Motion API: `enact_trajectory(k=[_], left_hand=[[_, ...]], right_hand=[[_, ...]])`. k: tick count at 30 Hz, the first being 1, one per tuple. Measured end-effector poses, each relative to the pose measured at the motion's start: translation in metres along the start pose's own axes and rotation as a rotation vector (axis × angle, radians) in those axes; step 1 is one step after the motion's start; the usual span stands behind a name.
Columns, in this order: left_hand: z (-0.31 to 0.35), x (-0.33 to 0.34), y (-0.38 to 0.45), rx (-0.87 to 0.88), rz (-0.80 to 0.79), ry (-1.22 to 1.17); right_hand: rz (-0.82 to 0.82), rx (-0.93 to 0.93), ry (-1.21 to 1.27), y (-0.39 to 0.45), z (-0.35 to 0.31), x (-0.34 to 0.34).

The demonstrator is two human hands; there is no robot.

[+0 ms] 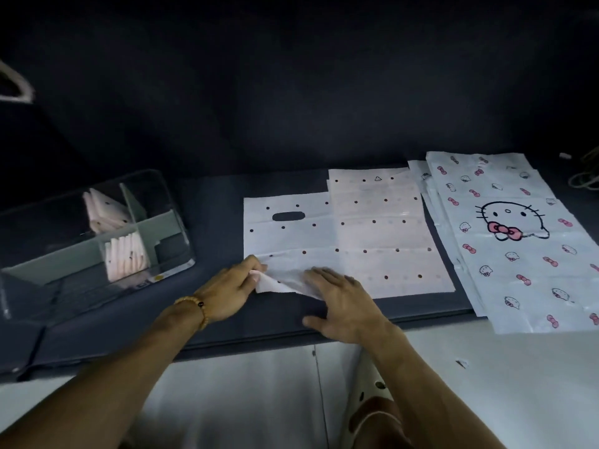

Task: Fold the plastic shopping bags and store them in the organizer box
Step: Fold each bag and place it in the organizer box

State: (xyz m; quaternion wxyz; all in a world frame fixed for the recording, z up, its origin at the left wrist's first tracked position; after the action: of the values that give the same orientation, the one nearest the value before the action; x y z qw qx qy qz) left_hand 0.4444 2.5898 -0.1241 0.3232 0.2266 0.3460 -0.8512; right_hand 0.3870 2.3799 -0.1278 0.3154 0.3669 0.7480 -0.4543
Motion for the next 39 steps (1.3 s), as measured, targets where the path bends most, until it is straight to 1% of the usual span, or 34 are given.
enact_trajectory(k=[3, 5, 8, 11, 13, 15, 17, 19, 22, 26, 29, 33, 39], left_hand=[[-0.021, 0.002, -0.023, -0.052, -0.040, 0.079], [-0.032, 0.000, -0.037, -0.082, 0.023, 0.053], [-0.041, -0.005, -0.052, -0.069, 0.179, -0.133], [-0.050, -0.008, -0.062, -0.109, 0.316, -0.292], [-0.055, -0.008, -0.067, -0.115, 0.367, -0.479], [-0.058, -0.006, -0.071, -0.104, 0.328, -0.598], [-0.058, -0.003, -0.072, -0.067, 0.234, -0.611], [-0.061, -0.001, -0.069, -0.062, 0.202, -0.583], [-0.067, -0.001, -0.059, -0.099, 0.231, -0.510], [-0.068, -0.002, -0.045, -0.149, 0.346, -0.410], [-0.069, -0.004, -0.037, -0.201, 0.429, -0.335], [-0.069, -0.004, -0.029, -0.277, 0.422, -0.214], [-0.068, -0.004, -0.022, -0.429, 0.415, 0.013]], right_hand=[[-0.007, -0.027, -0.054, 0.003, -0.008, 0.017], [0.050, -0.029, -0.002, 0.004, -0.014, 0.018], [0.153, 0.055, 0.348, 0.004, -0.018, 0.006], [0.144, 0.123, 0.618, 0.006, -0.021, 0.003], [0.176, 0.161, 0.740, 0.009, -0.022, 0.006], [0.187, 0.194, 0.806, 0.012, -0.025, 0.013], [0.208, 0.211, 0.861, 0.016, -0.027, 0.016], [0.243, 0.226, 0.885, 0.020, -0.027, 0.012], [0.226, 0.245, 0.853, 0.030, -0.023, 0.013], [0.232, 0.307, 0.856, 0.036, -0.017, 0.020], [0.307, 0.389, 0.818, 0.033, -0.010, 0.023], [0.336, 0.516, 0.695, 0.030, -0.001, 0.027], [0.368, 0.569, 0.671, 0.037, -0.004, 0.021]])
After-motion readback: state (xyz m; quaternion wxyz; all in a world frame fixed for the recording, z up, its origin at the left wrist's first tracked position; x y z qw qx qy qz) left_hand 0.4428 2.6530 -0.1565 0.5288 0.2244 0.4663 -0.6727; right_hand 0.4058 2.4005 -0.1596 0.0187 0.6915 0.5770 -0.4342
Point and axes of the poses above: each hand's wrist, its own y-axis towards the middle knuckle, its own x-axis out of the palm, z = x × y, the point moved 4 cm from there along y, towards the middle knuckle, and after that the axes turned 12 degrees about -z, right-handed, at the moved point
